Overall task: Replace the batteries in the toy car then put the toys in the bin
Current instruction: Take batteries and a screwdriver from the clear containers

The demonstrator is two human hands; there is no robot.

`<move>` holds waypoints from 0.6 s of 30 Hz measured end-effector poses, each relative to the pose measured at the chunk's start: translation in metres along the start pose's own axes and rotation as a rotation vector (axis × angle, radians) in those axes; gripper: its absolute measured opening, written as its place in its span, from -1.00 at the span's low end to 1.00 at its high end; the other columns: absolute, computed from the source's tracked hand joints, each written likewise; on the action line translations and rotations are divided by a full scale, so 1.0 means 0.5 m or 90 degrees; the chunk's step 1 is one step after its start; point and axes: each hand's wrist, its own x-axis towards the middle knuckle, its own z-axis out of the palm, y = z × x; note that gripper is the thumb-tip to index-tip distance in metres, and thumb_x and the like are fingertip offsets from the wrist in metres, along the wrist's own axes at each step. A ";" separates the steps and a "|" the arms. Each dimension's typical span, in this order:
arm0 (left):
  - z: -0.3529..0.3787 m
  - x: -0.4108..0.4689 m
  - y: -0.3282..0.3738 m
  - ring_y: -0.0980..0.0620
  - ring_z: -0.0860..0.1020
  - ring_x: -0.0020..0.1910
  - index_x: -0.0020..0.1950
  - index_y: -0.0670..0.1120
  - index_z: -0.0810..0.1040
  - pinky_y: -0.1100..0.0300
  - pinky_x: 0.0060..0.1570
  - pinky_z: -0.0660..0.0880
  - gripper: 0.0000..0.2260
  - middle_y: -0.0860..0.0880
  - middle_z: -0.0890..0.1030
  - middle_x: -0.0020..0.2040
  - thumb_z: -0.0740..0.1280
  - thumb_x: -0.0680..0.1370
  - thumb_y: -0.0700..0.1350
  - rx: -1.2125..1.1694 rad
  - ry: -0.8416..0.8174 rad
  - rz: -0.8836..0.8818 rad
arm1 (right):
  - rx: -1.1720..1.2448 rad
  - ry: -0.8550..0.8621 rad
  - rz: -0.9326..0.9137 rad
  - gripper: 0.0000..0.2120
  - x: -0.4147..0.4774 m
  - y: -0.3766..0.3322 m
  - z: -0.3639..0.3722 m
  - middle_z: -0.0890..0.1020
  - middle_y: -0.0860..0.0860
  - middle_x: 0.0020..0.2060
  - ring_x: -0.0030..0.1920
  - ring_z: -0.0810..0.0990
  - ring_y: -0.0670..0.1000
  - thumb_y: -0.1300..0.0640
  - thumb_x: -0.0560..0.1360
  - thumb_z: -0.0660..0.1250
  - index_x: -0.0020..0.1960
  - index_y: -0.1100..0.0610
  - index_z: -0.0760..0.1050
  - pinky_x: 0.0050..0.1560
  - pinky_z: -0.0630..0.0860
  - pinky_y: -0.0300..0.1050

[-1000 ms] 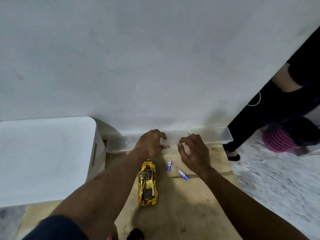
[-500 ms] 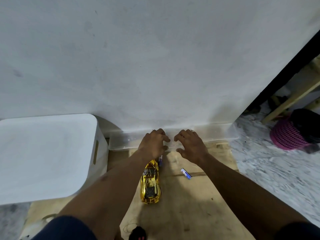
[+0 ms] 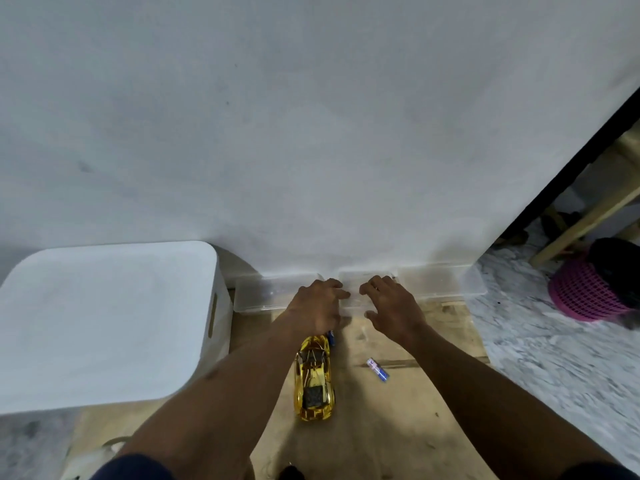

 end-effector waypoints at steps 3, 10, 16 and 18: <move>-0.034 -0.033 -0.017 -0.11 0.51 0.29 0.34 0.07 0.55 -0.03 0.16 0.52 -0.59 -0.03 0.53 0.30 0.40 0.48 0.05 -0.029 -0.005 -0.014 | -0.023 -0.062 0.018 -0.53 0.012 -0.013 -0.020 0.50 0.03 0.24 0.27 0.45 0.10 -0.05 0.45 0.41 0.30 0.06 0.45 0.23 0.40 0.01; -0.091 -0.137 -0.100 -0.07 0.48 0.35 0.37 -0.01 0.51 0.06 0.30 0.44 -0.59 -0.05 0.52 0.36 0.37 0.52 -0.05 0.006 0.059 -0.171 | 0.027 -0.080 0.002 -0.71 0.014 -0.088 -0.059 0.56 -0.02 0.14 0.24 0.47 0.04 -0.02 0.52 0.25 0.21 0.02 0.51 0.18 0.37 -0.07; -0.093 -0.153 -0.132 -0.12 0.59 0.20 0.27 -0.08 0.54 0.05 0.12 0.54 -0.64 -0.12 0.58 0.22 0.40 0.54 0.05 0.195 -0.021 -0.222 | 0.067 -0.075 -0.040 -0.73 0.068 -0.194 -0.037 0.53 -0.03 0.13 0.20 0.47 0.01 0.05 0.51 0.31 0.21 -0.01 0.50 0.13 0.43 -0.10; -0.081 -0.133 -0.135 -0.14 0.57 0.23 0.31 -0.10 0.51 0.03 0.14 0.53 -0.68 -0.14 0.56 0.25 0.35 0.59 -0.03 0.226 -0.044 -0.230 | 0.035 -0.096 -0.056 -0.68 0.096 -0.218 -0.019 0.50 -0.02 0.17 0.23 0.45 0.02 0.04 0.50 0.33 0.24 -0.01 0.48 0.16 0.43 -0.07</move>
